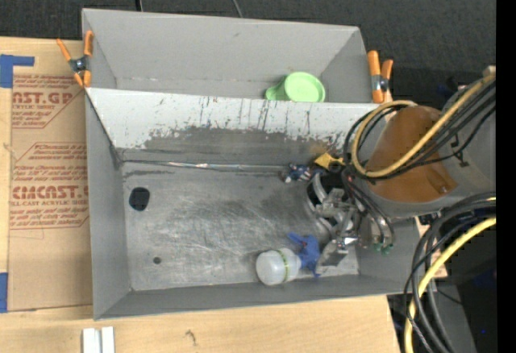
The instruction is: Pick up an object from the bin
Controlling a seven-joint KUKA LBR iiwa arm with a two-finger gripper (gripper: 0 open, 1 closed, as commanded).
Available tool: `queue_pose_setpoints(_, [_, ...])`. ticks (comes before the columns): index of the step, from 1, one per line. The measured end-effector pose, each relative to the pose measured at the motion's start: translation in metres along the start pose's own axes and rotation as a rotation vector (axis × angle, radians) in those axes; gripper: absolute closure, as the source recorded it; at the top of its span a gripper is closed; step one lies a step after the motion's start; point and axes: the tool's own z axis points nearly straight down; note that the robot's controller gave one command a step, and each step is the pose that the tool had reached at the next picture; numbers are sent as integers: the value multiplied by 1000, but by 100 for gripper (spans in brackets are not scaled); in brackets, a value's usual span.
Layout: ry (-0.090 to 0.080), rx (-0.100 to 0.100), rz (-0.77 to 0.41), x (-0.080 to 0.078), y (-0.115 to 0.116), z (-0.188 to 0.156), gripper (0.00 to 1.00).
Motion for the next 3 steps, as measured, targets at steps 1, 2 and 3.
queue_pose_setpoints(1, [-2, 1, -28, 1, 3, 25, 0])
queue_pose_setpoints(2, [1, -3, 8, 1, -5, 30, 100])
queue_pose_setpoints(3, [1, -3, 8, 1, -5, 30, 100])
